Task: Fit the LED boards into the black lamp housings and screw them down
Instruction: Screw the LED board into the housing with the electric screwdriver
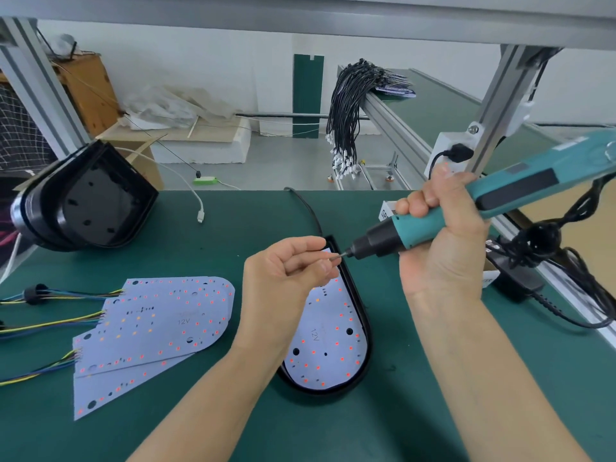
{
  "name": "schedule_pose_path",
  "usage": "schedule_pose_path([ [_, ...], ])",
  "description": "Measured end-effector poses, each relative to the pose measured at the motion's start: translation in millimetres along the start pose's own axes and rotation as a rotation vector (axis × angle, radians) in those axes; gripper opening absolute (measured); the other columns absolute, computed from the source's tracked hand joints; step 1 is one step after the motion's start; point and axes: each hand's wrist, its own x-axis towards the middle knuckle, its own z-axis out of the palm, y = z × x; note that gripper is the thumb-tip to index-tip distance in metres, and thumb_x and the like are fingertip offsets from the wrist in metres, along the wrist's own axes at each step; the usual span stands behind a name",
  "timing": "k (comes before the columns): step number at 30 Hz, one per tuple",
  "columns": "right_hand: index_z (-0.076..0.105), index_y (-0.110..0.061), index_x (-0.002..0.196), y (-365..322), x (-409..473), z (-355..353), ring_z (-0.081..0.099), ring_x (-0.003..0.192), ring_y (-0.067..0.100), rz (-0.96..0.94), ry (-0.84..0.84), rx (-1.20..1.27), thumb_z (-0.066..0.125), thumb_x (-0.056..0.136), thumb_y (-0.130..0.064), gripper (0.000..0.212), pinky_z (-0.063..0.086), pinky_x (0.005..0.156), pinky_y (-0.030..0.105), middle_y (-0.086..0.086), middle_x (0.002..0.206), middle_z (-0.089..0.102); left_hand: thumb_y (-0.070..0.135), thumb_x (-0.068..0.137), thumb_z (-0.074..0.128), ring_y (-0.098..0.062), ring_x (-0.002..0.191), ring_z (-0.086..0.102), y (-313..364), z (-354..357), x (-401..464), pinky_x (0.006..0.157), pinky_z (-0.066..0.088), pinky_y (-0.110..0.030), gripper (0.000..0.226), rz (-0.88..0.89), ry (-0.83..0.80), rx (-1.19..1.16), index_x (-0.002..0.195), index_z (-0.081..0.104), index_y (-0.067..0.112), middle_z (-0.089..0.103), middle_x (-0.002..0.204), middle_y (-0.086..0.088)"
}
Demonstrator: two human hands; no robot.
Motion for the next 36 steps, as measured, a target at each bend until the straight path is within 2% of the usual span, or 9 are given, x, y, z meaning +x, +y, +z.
schedule_pose_path([
  [8, 0.041, -0.019, 0.07, -0.8, 4.7, -2.9, 0.042, 0.047, 0.009, 0.01, 0.031, -0.01, 0.059, 0.09, -0.005, 0.03, 0.044, 0.057, 0.024, -0.006, 0.054, 0.041, -0.019, 0.076, 0.066, -0.015, 0.073, 0.073, 0.7, -1.2, 2.6, 0.066, 0.053, -0.016, 0.038, -0.05, -0.042, -0.028, 0.096, 0.069, 0.013, 0.076, 0.082, -0.003],
  [15, 0.042, -0.019, 0.066, -0.1, 5.6, -4.0, 0.042, 0.047, 0.01, 0.004, 0.017, -0.024, 0.06, 0.088, -0.005, 0.032, 0.044, 0.056, 0.025, -0.005, 0.054, 0.041, -0.017, 0.078, 0.064, -0.016, 0.074, 0.073, 1.2, -1.3, 3.4, 0.065, 0.053, -0.017, 0.036, -0.08, -0.056, -0.017, 0.095, 0.07, 0.013, 0.077, 0.084, -0.002],
  [20, 0.045, -0.022, 0.063, -2.5, 8.2, -5.4, 0.043, 0.046, 0.009, 0.025, 0.012, 0.002, 0.061, 0.087, -0.005, 0.034, 0.044, 0.055, 0.025, -0.005, 0.054, 0.041, -0.012, 0.073, 0.072, -0.011, 0.07, 0.07, 1.0, -5.1, 2.4, 0.066, 0.052, -0.014, 0.047, -0.062, 0.0, 0.064, 0.104, 0.069, 0.023, 0.074, 0.103, 0.009],
  [23, 0.045, -0.021, 0.062, -2.0, 9.8, -5.9, 0.042, 0.046, 0.009, 0.018, 0.018, -0.01, 0.061, 0.088, -0.004, 0.035, 0.044, 0.055, 0.025, -0.005, 0.054, 0.041, -0.018, 0.074, 0.067, -0.009, 0.067, 0.067, 1.0, -17.4, 7.1, 0.062, 0.053, -0.016, 0.037, -0.094, 0.109, 0.057, 0.092, 0.071, 0.014, 0.076, 0.087, 0.003],
  [26, 0.043, -0.021, 0.062, 1.3, 8.4, -5.0, 0.042, 0.046, 0.01, 0.035, 0.031, -0.031, 0.06, 0.089, -0.003, 0.036, 0.043, 0.055, 0.025, -0.004, 0.055, 0.04, -0.021, 0.075, 0.061, -0.014, 0.064, 0.07, -1.6, -20.9, 12.6, 0.059, 0.055, -0.018, 0.029, -0.264, 0.135, -0.099, 0.083, 0.069, 0.005, 0.074, 0.072, -0.005],
  [30, 0.045, -0.022, 0.058, -0.7, 6.1, -4.6, 0.041, 0.046, 0.009, 0.057, 0.019, -0.022, 0.059, 0.089, -0.003, 0.039, 0.043, 0.055, 0.024, -0.005, 0.055, 0.039, -0.018, 0.083, 0.054, -0.019, 0.073, 0.074, -3.7, -17.7, 12.9, 0.061, 0.056, -0.019, 0.027, -0.341, 0.049, -0.274, 0.088, 0.07, 0.003, 0.076, 0.084, -0.011],
  [36, 0.049, -0.025, 0.053, -3.2, 3.3, 4.7, 0.041, 0.044, 0.008, 0.076, -0.044, 0.025, 0.057, 0.089, -0.004, 0.043, 0.042, 0.053, 0.023, -0.006, 0.054, 0.04, -0.018, 0.08, 0.056, -0.018, 0.071, 0.072, -4.1, -16.6, 4.4, 0.061, 0.056, -0.021, 0.039, -0.308, -0.073, -0.238, 0.07, 0.076, 0.014, 0.075, 0.083, -0.011],
])
